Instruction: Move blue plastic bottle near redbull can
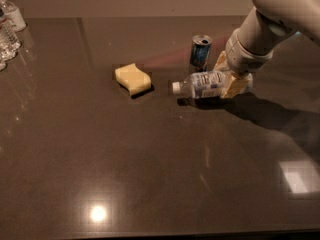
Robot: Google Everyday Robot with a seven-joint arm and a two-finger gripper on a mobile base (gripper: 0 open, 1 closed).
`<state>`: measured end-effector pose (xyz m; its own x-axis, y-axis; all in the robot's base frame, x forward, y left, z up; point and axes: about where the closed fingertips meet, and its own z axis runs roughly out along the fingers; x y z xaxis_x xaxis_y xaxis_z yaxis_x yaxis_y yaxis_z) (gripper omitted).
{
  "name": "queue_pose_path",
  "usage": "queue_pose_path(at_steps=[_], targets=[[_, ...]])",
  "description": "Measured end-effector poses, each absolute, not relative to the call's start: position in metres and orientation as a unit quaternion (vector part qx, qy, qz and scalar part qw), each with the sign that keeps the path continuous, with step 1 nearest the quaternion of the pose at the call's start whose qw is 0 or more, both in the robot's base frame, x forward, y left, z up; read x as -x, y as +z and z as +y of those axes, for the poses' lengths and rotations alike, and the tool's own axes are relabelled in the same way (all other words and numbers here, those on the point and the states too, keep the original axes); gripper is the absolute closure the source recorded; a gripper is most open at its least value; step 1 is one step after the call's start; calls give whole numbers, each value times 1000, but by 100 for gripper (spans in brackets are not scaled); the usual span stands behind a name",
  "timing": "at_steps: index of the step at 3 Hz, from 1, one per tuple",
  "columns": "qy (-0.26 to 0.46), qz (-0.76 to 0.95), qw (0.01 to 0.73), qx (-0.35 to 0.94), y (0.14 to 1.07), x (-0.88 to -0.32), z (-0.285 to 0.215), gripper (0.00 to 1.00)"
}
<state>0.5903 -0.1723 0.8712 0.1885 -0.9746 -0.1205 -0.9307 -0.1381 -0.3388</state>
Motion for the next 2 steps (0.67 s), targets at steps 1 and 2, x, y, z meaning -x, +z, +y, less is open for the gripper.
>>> queue_pose_path(at_steps=[1, 2], targets=[[-69, 639, 168, 747, 865, -601, -174, 38], [-73, 648, 167, 739, 862, -610, -177, 14]])
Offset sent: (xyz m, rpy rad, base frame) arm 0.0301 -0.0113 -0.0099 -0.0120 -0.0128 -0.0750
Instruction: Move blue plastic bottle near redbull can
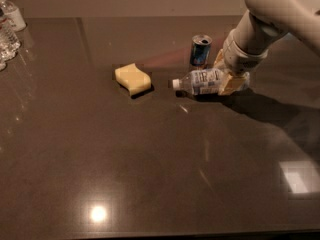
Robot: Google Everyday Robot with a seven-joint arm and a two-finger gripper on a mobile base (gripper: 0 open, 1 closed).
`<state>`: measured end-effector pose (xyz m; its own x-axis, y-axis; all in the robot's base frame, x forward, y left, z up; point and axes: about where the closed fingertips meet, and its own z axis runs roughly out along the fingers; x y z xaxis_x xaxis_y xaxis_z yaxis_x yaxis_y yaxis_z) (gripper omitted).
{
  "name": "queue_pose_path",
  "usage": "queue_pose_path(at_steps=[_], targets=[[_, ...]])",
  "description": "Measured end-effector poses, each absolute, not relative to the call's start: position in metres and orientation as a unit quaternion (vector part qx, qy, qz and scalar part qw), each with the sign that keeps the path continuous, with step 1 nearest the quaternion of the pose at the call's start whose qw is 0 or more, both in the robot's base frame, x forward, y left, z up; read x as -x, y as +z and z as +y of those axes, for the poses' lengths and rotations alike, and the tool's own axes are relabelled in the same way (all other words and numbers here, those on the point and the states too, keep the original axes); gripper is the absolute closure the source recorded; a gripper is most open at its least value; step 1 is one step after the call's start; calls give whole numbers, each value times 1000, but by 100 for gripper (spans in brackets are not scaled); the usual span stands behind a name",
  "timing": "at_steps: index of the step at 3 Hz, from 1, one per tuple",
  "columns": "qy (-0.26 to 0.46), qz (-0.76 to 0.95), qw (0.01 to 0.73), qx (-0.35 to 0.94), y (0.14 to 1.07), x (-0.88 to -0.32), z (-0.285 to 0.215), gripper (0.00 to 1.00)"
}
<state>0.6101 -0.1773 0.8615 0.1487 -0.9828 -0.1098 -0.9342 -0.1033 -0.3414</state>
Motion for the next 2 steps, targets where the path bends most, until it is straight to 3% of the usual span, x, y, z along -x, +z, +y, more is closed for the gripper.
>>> queue_pose_path(at_steps=[1, 2], targets=[[-72, 648, 166, 740, 860, -610, -177, 0], [-72, 648, 166, 740, 860, -610, -177, 0]])
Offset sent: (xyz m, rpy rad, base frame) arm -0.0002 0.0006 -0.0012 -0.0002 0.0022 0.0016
